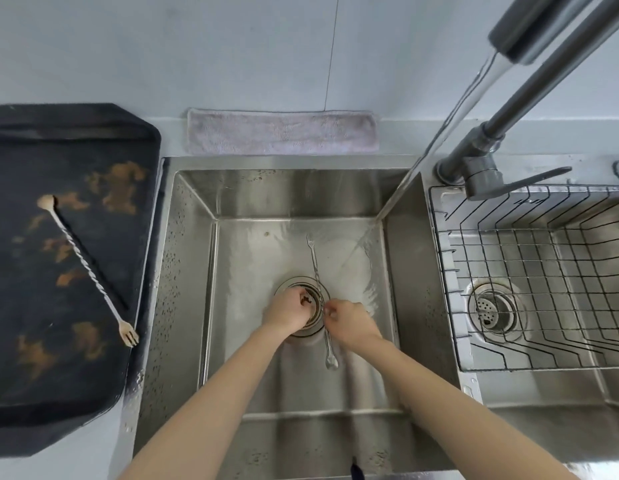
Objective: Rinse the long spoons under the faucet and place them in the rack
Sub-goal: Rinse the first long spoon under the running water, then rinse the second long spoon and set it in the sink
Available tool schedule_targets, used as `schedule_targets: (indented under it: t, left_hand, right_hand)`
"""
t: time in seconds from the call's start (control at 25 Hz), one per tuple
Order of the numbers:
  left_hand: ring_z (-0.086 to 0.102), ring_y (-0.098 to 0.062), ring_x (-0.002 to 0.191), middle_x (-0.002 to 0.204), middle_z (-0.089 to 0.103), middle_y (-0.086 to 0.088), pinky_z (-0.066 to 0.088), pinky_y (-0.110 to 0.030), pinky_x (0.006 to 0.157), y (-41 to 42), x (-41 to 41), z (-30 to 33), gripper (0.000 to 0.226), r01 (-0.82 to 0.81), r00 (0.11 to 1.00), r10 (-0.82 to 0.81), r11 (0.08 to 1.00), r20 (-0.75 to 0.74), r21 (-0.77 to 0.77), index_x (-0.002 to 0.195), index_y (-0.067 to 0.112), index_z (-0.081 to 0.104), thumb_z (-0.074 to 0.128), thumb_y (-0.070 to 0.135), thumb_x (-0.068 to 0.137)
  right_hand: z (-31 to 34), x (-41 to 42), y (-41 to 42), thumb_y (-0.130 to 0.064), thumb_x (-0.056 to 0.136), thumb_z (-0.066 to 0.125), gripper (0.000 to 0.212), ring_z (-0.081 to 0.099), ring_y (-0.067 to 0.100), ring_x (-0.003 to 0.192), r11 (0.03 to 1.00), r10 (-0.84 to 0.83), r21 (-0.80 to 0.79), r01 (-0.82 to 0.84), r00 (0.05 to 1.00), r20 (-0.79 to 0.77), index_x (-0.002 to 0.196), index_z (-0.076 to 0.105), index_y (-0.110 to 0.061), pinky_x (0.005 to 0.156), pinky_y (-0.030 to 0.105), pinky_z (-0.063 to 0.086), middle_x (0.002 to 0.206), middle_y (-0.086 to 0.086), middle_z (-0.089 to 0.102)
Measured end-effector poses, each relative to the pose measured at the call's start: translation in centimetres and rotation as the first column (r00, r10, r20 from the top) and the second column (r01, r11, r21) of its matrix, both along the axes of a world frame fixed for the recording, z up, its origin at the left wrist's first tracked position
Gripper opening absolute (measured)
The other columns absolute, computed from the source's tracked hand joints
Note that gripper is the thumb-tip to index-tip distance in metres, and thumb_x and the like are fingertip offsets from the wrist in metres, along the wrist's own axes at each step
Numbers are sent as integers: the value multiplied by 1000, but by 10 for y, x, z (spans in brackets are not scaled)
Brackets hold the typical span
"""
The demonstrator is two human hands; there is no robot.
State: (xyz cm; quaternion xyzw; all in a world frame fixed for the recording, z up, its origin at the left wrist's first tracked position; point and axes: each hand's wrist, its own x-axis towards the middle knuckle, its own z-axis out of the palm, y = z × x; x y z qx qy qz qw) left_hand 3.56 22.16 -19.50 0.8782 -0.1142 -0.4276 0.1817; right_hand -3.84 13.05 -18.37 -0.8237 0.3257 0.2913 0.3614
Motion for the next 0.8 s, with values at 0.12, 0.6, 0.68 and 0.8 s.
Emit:
schedule_targets:
  t: [0.12, 0.6, 0.68, 0.8]
  left_hand:
    - [51, -31, 122, 131, 57, -10, 41, -40, 101, 12, 6, 23, 37, 116, 986, -121, 992, 112, 50, 126, 13, 52, 43, 18, 91]
    - [52, -32, 120, 130, 55, -11, 39, -40, 95, 85, 43, 138, 37, 202, 773, -277, 960, 570, 192, 128, 11, 48, 37, 20, 93]
    - [53, -32, 118, 129, 55, -10, 39, -40, 94, 104, 49, 149, 36, 178, 766, -251, 967, 592, 180, 127, 12, 49, 36, 19, 94]
    - [54, -33, 114, 127, 56, -11, 41, -41, 92, 136, 58, 156, 35, 147, 762, -212, 977, 612, 155, 126, 11, 49, 37, 19, 95]
  right_hand:
    - [23, 2, 5, -17, 89, 44, 37, 55, 38, 113, 997, 63, -47, -62, 998, 24, 125, 52, -16, 99, 39, 45, 122, 21, 60]
    - [106, 28, 56, -22, 89, 48, 46, 49, 32, 122, 965, 239, -175, -197, 934, 266, 135, 41, -18, 99, 40, 43, 132, 13, 54]
    - [111, 33, 71, -21, 89, 49, 44, 50, 30, 121, 966, 240, -169, -195, 919, 313, 132, 44, -16, 100, 40, 43, 130, 12, 56]
    - [116, 44, 99, -20, 89, 50, 39, 54, 29, 115, 969, 238, -155, -191, 889, 391, 127, 49, -12, 98, 40, 45, 126, 13, 58]
